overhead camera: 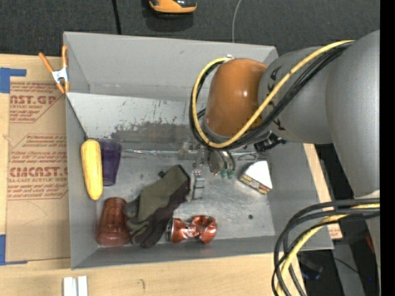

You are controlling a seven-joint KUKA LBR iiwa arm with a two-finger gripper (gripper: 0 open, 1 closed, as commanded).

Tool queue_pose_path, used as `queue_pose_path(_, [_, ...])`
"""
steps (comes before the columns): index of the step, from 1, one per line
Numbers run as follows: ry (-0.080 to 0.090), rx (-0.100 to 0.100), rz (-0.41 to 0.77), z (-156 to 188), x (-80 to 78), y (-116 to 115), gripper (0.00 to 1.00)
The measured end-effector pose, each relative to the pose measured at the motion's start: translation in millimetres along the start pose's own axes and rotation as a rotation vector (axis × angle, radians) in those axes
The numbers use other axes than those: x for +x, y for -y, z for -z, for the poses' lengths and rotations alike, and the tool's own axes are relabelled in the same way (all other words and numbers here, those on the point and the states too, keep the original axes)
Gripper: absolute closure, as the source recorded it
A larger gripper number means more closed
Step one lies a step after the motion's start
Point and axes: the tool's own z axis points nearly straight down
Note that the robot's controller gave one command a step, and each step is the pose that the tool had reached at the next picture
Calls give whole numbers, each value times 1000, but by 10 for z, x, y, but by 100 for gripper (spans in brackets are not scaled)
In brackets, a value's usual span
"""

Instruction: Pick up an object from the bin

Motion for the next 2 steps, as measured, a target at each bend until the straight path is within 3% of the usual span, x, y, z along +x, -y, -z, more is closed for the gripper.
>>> queue_pose_path(1, [8, 0, 0, 49, -18, 3, 0])
queue_pose_path(2, [9, 1, 109, -478, -40, -184, 0])
